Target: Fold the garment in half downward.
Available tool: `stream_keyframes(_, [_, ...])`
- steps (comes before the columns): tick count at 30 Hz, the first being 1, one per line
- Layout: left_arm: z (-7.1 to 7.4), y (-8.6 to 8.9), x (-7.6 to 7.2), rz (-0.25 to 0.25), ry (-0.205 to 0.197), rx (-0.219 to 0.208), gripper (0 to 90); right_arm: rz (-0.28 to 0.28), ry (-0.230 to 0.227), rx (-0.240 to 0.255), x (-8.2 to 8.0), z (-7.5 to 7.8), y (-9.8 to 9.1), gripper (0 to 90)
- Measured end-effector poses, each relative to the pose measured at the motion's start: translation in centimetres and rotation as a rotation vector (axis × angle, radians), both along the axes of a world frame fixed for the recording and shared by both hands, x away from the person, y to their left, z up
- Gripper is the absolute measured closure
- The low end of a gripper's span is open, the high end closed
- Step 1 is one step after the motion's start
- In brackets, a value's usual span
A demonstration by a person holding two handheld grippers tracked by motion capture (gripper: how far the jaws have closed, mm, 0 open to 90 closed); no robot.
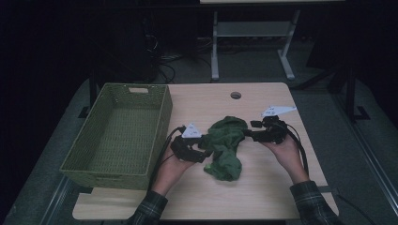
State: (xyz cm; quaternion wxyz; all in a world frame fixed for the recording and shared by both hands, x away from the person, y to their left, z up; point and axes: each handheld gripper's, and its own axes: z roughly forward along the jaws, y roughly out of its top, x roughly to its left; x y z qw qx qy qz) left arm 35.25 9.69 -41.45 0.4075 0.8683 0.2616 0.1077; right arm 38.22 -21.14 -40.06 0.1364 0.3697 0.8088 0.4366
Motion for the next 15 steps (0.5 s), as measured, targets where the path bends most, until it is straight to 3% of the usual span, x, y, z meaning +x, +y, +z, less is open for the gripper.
stream_keyframes(3, [0.3,-0.2,1.0,0.005,-0.005,0.009,38.7,-0.004,0.01,-0.006,0.6,0.0,0.0,45.3])
stream_keyframes(4, [0.5,-0.2,2.0,0.009,-0.006,0.009,39.9,-0.011,0.012,-0.013,1.2,-0.1,0.1,45.4])
stream_keyframes(9, [0.7,-0.4,4.1,0.03,-0.007,0.007,42.3,-0.02,0.005,-0.007,2.3,-0.3,0.2,46.5])
stream_keyframes(10, [0.6,-0.5,5.2,0.039,-0.013,0.011,42.4,-0.033,0.014,-0.012,2.9,-0.4,0.2,46.6])
stream_keyframes(11, [0.6,-0.5,5.2,0.039,-0.013,0.011,42.7,-0.039,0.017,-0.009,3.3,-0.5,0.2,46.6])
stream_keyframes(13, [0.4,-0.7,6.9,0.056,-0.002,0.006,43.2,-0.054,0.001,-0.011,3.9,-0.6,0.3,48.2])
stream_keyframes(15, [0.3,-0.8,7.4,0.062,0.005,0.001,43.8,-0.058,0.016,-0.013,4.2,-0.7,0.3,47.8])
